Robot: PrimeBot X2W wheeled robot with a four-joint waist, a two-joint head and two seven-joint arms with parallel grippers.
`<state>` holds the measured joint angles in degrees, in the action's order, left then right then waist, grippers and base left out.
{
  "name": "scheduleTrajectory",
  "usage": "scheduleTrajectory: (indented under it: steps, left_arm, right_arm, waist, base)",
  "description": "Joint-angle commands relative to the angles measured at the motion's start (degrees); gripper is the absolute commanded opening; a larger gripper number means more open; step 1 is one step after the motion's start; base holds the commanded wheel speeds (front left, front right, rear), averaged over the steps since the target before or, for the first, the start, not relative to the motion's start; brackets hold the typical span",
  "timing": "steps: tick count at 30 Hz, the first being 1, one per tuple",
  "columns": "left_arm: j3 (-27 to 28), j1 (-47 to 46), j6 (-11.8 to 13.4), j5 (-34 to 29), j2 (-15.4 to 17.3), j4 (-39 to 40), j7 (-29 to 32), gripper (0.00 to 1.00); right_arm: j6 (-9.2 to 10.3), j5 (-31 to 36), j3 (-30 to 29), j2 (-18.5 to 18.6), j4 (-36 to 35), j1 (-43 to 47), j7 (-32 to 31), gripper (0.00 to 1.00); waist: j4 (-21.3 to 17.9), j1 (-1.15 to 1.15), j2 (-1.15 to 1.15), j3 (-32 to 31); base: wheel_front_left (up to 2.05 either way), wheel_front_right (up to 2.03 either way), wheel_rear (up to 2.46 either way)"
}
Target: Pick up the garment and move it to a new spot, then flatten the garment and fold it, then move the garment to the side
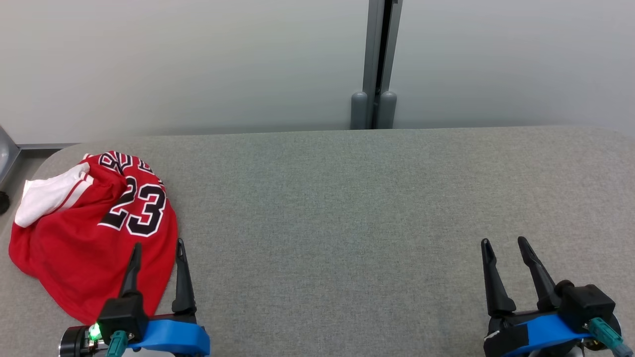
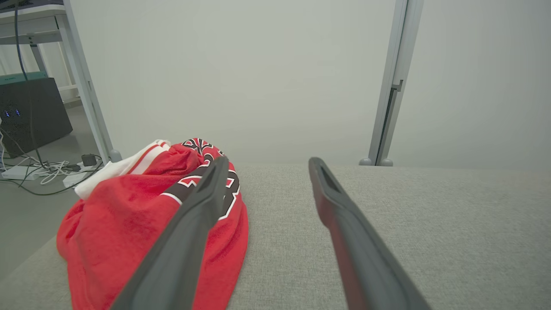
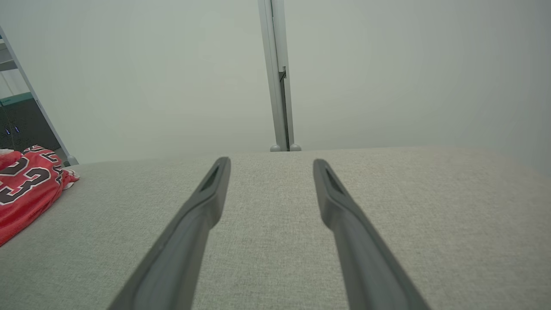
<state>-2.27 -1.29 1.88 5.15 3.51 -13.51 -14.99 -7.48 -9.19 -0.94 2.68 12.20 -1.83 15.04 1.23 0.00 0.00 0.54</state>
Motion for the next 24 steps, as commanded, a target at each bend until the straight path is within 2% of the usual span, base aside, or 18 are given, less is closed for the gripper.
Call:
scheduleTrajectory:
  steps: [1,16,24]
  left_arm:
    - [0.40,0.40,-0.20,0.35,0.12,-0.32,-0.30,1.00]
    - [0.41,-0.36,0.58,0.56,-0.04,-1.09,-0.30,1.00]
    - [0.93,-1.24,1.12,0.56,0.39,-1.04,-0.30,1.00]
  right_arm:
    - [-0.03,-0.21,-0.21,0.38,0.28,0.25,0.22,1.00]
    - [-0.03,-0.38,-0.44,0.38,0.88,-0.04,0.22,1.00]
    - [-0.03,0.02,0.19,0.36,0.93,-0.70,0.22,1.00]
  waist:
    - [-0.01,0.00,0.00,0.05]
    - [0.42,0.00,0.00,0.44]
    - [2.73,0.00,0.00,1.01]
  base:
    - [0.00,0.00,0.00]
    - [0.00,0.00,0.00]
    - [0.00,0.00,0.00]
